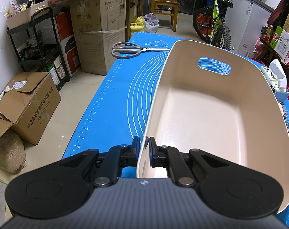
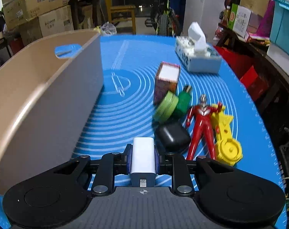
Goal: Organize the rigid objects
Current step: 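Carry the white charger into the basket and release it with the right tool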
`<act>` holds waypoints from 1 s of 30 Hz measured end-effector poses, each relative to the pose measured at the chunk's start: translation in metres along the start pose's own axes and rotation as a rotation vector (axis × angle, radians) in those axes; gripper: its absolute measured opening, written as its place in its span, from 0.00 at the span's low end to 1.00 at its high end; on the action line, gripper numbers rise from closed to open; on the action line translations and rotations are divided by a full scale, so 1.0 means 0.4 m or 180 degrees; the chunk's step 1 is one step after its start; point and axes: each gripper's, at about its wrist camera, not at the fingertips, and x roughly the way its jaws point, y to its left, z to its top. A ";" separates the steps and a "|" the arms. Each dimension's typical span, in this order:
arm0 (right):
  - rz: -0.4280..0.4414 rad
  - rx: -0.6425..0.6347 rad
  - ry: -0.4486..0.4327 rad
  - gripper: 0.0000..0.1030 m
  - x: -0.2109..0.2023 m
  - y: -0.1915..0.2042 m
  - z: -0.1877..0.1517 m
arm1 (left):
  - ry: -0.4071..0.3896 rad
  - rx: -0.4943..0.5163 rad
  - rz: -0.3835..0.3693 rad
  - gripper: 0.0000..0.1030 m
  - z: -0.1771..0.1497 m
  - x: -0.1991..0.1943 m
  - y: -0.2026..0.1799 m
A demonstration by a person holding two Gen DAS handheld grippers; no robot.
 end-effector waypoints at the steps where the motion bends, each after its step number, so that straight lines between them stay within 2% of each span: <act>1: 0.0008 -0.0001 -0.0045 0.31 -0.010 0.002 0.007 | 0.0003 -0.0008 -0.0001 0.12 0.000 0.000 0.001; 11: 0.0115 -0.0052 -0.0418 0.31 -0.121 0.028 0.087 | 0.0007 -0.0025 -0.0016 0.11 0.002 0.000 0.005; 20: 0.0434 -0.0220 -0.0840 0.31 -0.224 0.121 0.178 | -0.0007 -0.0029 -0.0015 0.11 0.002 0.000 0.005; 30: 0.0650 -0.0557 -0.0847 0.31 -0.200 0.274 0.201 | -0.0006 -0.0032 -0.0015 0.11 0.002 0.000 0.005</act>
